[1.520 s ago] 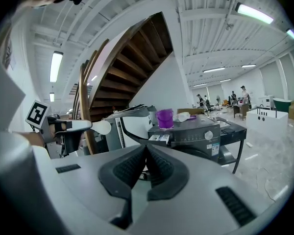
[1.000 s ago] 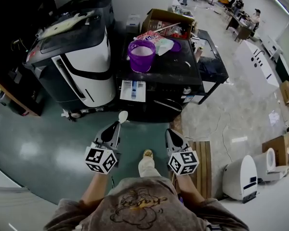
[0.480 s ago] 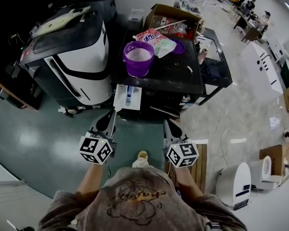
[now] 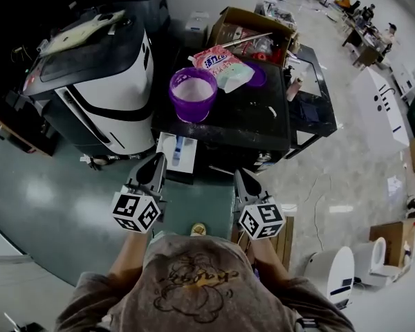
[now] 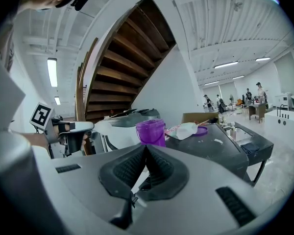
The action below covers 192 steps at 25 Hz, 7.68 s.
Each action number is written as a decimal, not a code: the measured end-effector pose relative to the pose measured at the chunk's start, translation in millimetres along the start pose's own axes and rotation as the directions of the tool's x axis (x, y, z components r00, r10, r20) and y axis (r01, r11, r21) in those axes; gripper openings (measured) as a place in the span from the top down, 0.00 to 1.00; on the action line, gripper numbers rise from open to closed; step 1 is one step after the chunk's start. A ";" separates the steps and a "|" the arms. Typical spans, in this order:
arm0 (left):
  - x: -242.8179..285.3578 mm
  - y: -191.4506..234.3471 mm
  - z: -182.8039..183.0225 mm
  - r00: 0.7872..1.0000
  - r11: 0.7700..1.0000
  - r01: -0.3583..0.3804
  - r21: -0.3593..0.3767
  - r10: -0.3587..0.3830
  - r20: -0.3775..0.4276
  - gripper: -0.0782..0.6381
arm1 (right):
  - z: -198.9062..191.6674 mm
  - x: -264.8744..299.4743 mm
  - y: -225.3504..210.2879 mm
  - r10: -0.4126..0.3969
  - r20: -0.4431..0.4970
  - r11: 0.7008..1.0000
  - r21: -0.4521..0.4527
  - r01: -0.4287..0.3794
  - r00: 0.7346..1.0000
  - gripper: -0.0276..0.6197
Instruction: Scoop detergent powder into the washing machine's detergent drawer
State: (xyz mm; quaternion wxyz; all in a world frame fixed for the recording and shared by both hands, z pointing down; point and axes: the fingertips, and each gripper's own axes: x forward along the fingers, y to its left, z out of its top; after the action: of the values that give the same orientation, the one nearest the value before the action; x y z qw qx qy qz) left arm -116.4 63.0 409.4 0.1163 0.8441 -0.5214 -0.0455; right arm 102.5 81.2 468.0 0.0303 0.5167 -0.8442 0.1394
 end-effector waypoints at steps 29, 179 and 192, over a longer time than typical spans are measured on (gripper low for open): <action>138.4 77.8 43.9 0.995 0.995 0.098 0.007 -0.098 0.018 0.86 | 40.0 130.9 -47.4 -0.084 0.026 0.996 0.028 0.083 0.996 0.97; 243.0 65.5 -57.4 -0.001 0.703 0.693 -0.160 -0.221 -0.975 0.86 | 36.9 210.6 -127.5 -0.020 -0.017 0.993 0.114 0.022 1.000 0.97; 240.7 56.2 -57.3 -0.020 0.710 0.667 -0.227 -0.287 -0.958 0.86 | 37.6 205.8 -125.4 -0.032 -0.010 0.993 0.117 0.033 0.999 0.97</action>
State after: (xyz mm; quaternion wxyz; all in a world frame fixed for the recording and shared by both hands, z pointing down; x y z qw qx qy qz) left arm -45.1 -167.1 489.3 0.2598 0.8048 0.0042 0.5337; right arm 120.9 -160.2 497.6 0.0057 0.5306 -0.8259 0.1904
